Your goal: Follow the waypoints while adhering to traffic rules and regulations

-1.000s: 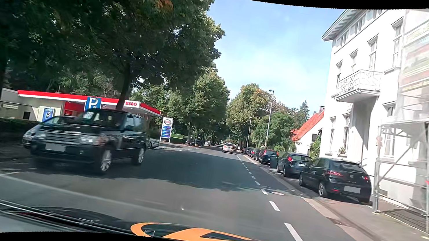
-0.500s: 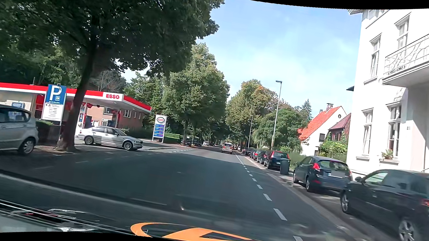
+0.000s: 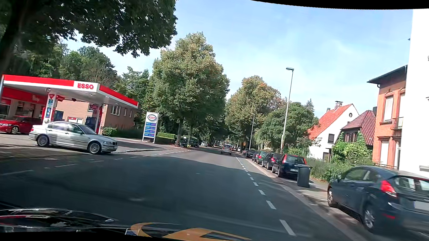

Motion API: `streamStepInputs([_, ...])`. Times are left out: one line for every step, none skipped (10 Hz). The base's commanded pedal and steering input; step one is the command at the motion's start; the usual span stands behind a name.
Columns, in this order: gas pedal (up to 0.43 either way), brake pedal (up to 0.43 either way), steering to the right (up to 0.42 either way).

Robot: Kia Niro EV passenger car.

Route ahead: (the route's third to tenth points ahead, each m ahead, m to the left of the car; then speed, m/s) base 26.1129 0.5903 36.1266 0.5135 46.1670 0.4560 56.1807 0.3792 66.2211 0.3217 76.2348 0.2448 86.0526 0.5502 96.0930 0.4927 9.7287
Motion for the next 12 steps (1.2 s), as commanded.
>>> streamStepInputs([0.110, 0.000, 0.000])
streamStepInputs([0.110, 0.000, 0.000])
streamStepInputs([0.110, 0.000, 0.001])
streamStepInputs([0.110, 0.000, 0.000])
streamStepInputs([0.110, 0.000, 0.000])
streamStepInputs([0.110, 0.000, 0.000])
streamStepInputs([0.110, 0.000, 0.000])
streamStepInputs([0.110, 0.000, 0.000])
streamStepInputs([0.110, 0.000, -0.001])
streamStepInputs([0.110, 0.000, -0.001])
streamStepInputs([0.110, 0.000, -0.001])
streamStepInputs([0.110, 0.000, -0.001])
